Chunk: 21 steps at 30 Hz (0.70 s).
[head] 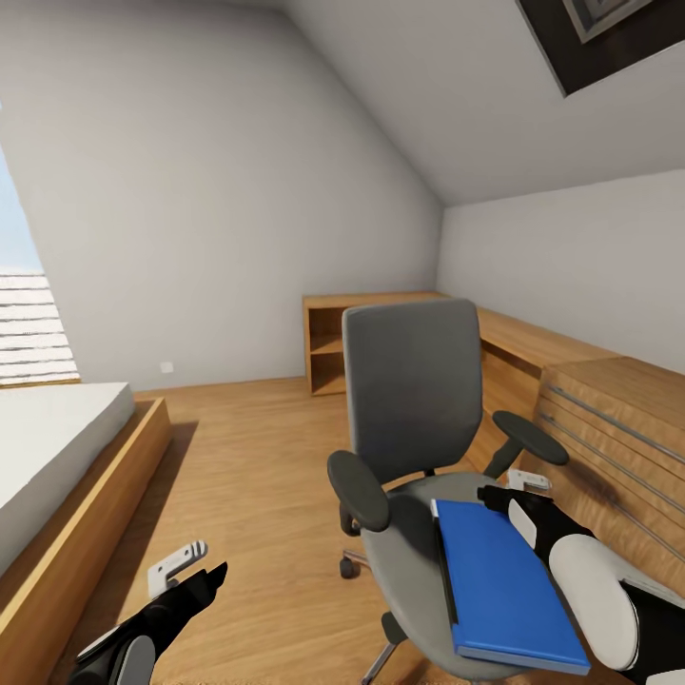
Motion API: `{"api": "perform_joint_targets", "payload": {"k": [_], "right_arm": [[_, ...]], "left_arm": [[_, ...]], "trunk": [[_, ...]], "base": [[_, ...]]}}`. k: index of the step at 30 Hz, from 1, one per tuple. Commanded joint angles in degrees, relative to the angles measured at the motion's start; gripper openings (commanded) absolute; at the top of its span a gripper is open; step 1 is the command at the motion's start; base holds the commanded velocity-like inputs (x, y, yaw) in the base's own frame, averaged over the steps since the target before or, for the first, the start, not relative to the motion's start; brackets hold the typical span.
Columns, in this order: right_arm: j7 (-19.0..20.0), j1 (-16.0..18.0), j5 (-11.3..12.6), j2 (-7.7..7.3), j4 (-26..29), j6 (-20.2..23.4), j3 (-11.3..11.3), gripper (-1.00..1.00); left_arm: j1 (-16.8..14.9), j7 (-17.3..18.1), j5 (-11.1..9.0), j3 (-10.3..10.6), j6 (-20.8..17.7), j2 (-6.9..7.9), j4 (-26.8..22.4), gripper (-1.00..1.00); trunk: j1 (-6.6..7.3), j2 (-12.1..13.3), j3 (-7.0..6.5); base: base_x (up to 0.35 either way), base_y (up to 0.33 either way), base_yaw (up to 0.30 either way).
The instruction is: In the bedroom, organize the workspace by keeping the computer under the desk, ensuring the monitor is on the desk, placing the keyboard on the desk next to the monitor, placing the mouse on the desk next to the keyboard, moving the folder from the swivel chair onto the desk next to the mouse, stacking the notebook on top of the folder with the pen on top of the notebook, and positioning the swivel chair next to the desk.
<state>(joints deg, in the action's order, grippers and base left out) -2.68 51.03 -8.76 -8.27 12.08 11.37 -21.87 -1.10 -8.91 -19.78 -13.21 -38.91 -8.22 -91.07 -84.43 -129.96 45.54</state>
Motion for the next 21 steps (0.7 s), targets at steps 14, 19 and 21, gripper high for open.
{"api": "perform_joint_targets", "payload": {"k": [14,19,21], "right_arm": [[-0.1,0.0,-0.6,0.01,0.1,0.3,-0.4,1.00],[-0.1,0.0,-0.6,0.01,0.1,0.3,-0.4,1.00],[-0.1,0.0,-0.6,0.02,0.1,0.3,-0.4,1.00]], "left_arm": [[0.0,-0.4,-0.6,-0.1,-0.3,-0.04,-0.1,1.00],[0.0,-0.4,-0.6,-0.1,-0.3,-0.04,-0.1,1.00],[0.0,-0.4,-0.6,-0.1,-0.3,-0.04,-0.1,1.00]], "trunk": [[0.01,0.0,1.26],[0.01,0.0,1.44],[0.01,0.0,1.47]], "base": [[0.000,0.000,0.000],[0.000,0.000,0.000],[0.000,0.000,0.000]]}}
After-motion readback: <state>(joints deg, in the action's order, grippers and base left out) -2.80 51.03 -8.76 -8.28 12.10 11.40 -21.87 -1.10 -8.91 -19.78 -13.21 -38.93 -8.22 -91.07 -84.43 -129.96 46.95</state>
